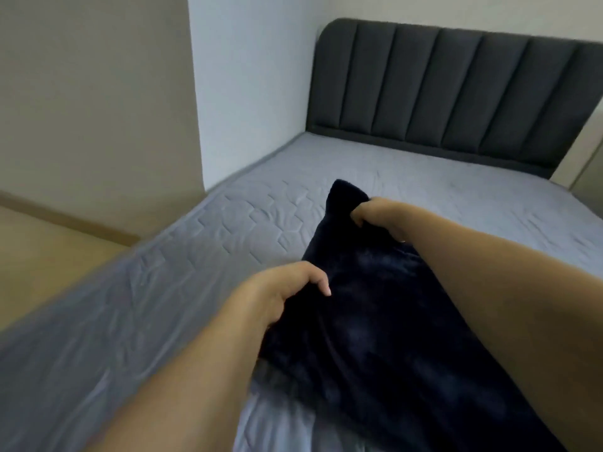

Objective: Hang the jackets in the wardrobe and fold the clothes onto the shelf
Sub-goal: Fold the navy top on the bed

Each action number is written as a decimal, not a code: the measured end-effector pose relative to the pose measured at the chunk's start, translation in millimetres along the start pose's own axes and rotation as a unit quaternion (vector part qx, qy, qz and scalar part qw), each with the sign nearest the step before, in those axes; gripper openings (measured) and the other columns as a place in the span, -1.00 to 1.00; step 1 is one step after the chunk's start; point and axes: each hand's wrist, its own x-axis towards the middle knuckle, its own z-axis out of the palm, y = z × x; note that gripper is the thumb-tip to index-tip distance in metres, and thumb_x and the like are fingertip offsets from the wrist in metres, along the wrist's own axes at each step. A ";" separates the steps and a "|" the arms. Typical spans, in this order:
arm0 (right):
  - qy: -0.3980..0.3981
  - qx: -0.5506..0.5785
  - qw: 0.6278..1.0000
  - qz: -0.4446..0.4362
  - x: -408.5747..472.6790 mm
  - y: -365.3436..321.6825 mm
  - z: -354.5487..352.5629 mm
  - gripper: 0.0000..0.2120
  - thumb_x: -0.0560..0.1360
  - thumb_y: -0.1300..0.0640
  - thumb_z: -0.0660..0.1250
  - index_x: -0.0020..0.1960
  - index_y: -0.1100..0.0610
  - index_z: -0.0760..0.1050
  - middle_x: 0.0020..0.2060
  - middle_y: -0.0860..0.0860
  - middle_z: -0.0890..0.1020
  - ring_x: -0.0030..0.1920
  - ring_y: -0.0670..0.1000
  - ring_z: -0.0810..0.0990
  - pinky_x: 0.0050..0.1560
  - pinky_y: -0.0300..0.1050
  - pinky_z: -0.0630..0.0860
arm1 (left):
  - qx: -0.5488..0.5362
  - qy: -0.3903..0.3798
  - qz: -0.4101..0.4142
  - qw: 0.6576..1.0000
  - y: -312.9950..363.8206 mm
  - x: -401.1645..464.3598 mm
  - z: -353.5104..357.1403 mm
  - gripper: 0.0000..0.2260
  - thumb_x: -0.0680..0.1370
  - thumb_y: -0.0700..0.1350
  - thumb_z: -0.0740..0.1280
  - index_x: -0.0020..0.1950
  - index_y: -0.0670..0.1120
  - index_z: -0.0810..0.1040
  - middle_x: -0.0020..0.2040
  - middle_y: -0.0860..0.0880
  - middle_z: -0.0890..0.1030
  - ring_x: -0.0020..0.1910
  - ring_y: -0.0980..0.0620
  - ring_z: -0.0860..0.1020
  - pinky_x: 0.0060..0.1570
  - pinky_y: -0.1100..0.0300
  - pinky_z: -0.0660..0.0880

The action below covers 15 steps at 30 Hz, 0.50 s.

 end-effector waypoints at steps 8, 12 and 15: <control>0.149 0.341 0.914 -0.162 -116.4 -170.2 -135.8 -0.59 0.25 0.33 0.22 0.09 0.20 0.48 -0.15 0.20 0.55 -0.19 0.22 0.57 -0.10 0.21 0.60 | 0.217 0.305 0.305 0.875 191.0 -211.9 -32.4 -0.63 0.16 -0.11 0.45 -0.07 -0.17 0.59 -0.17 -0.14 0.64 -0.27 -0.13 0.62 -0.34 0.19 0.53; 0.169 0.489 0.835 -0.190 -206.5 -180.0 -202.9 -0.68 0.20 0.29 0.14 -0.09 0.19 0.50 -0.06 0.13 0.58 0.00 0.22 0.57 0.07 0.11 0.53 | 0.378 0.390 0.374 0.752 222.9 -319.6 17.0 -0.68 0.17 -0.04 0.42 -0.13 -0.09 0.53 -0.20 -0.06 0.62 -0.26 -0.08 0.60 -0.35 0.21 0.41; 0.193 0.547 0.785 -0.218 -262.0 -155.9 -227.5 -0.58 0.52 0.14 0.06 0.29 0.18 0.50 0.30 0.17 0.53 0.28 0.22 0.51 0.31 0.11 0.42 | 0.477 0.399 0.362 0.694 216.6 -374.7 64.2 -0.75 0.22 -0.03 0.43 -0.16 -0.05 0.54 -0.21 -0.04 0.61 -0.27 -0.06 0.59 -0.37 0.23 0.39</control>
